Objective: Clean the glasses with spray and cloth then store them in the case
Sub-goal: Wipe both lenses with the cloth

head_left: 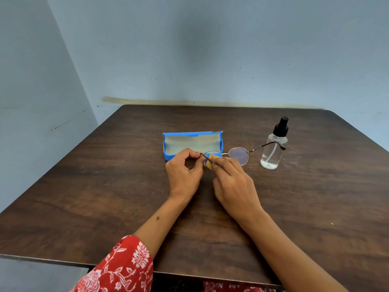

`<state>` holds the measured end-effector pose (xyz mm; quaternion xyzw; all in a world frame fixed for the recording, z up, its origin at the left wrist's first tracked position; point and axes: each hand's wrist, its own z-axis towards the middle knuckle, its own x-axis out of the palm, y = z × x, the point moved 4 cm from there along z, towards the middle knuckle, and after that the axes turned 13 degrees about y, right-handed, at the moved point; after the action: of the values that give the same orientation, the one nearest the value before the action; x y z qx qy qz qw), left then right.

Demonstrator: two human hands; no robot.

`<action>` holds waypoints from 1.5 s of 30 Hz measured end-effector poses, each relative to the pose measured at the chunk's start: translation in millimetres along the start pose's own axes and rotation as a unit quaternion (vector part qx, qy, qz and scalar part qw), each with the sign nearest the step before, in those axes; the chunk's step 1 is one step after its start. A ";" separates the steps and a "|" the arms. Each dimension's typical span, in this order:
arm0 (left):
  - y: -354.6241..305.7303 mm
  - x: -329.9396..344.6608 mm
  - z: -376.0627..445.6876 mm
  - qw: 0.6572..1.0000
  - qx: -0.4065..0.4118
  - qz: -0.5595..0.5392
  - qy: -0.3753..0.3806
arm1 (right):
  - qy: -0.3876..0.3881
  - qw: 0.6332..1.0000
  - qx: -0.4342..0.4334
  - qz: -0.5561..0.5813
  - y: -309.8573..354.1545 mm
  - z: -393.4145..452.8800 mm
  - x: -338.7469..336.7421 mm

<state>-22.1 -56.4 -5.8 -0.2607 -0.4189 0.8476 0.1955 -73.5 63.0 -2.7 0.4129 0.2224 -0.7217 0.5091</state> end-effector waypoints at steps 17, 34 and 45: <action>1.1 -0.4 0.8 1.000 -0.006 0.000 0.008 | 0.015 0.999 -0.020 0.024 3.7 -0.2 0.8; -1.2 0.4 0.3 1.000 -0.001 0.001 0.002 | -0.010 1.000 0.010 -0.008 -3.2 -0.6 0.7; -2.6 2.6 -0.6 1.000 0.008 -0.016 0.019 | -0.023 0.999 0.007 -0.030 -6.4 0.7 2.6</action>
<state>-23.5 -53.1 -4.7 -0.2681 -0.4125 0.8426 0.2193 -79.9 63.6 -5.0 0.3930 0.2177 -0.7478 0.4888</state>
